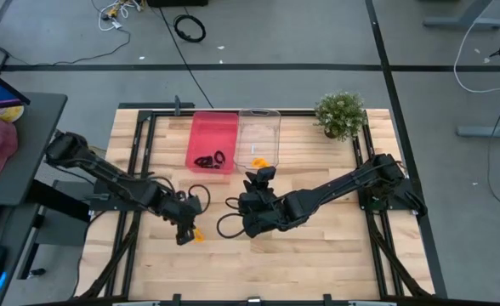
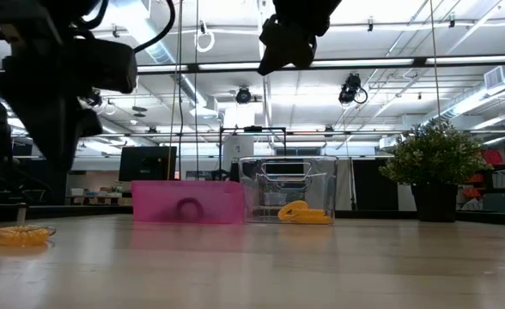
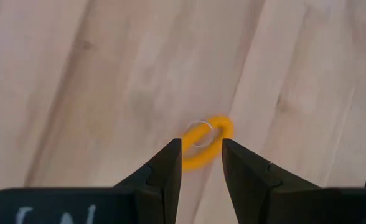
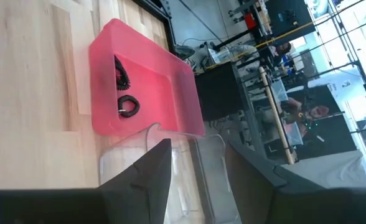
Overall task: Sort spring keychains
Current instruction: Put the orange spring keychain into the transparent bin
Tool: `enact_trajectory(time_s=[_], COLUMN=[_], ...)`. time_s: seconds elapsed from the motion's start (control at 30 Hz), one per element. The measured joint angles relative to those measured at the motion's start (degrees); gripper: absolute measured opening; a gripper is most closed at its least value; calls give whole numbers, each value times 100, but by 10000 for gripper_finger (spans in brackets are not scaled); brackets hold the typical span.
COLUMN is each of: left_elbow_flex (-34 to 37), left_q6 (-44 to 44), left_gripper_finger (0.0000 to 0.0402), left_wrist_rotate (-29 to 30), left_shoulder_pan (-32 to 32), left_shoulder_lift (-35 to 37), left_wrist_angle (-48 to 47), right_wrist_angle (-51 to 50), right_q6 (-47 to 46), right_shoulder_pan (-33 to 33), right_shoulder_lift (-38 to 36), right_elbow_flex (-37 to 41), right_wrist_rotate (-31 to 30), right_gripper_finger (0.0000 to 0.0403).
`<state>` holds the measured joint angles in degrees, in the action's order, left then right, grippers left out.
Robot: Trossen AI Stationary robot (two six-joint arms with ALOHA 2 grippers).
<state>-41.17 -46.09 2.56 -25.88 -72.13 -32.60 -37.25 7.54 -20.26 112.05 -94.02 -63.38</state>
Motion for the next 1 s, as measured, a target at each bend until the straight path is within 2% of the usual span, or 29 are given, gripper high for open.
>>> enact_trajectory(time_s=[0.53, 0.77, 1.0], left_elbow_flex=[0, -1, -24], left_q6=[-734, -691, -223], left_gripper_finger=[119, 119, 110], left_wrist_rotate=[-132, -282, -450], left_shoulder_pan=[-202, -202, -1], left_shoulder_lift=[-899, -1348, -1609], left_wrist_angle=[141, 221, 214], right_wrist_angle=[95, 344, 502], right_q6=[68, 261, 411], right_shoulder_pan=[184, 187, 202], right_shoulder_lift=[0, 0, 0], right_elbow_flex=[2, 2, 2], right_wrist_rotate=[23, 44, 44], right_gripper_finger=[153, 153, 153])
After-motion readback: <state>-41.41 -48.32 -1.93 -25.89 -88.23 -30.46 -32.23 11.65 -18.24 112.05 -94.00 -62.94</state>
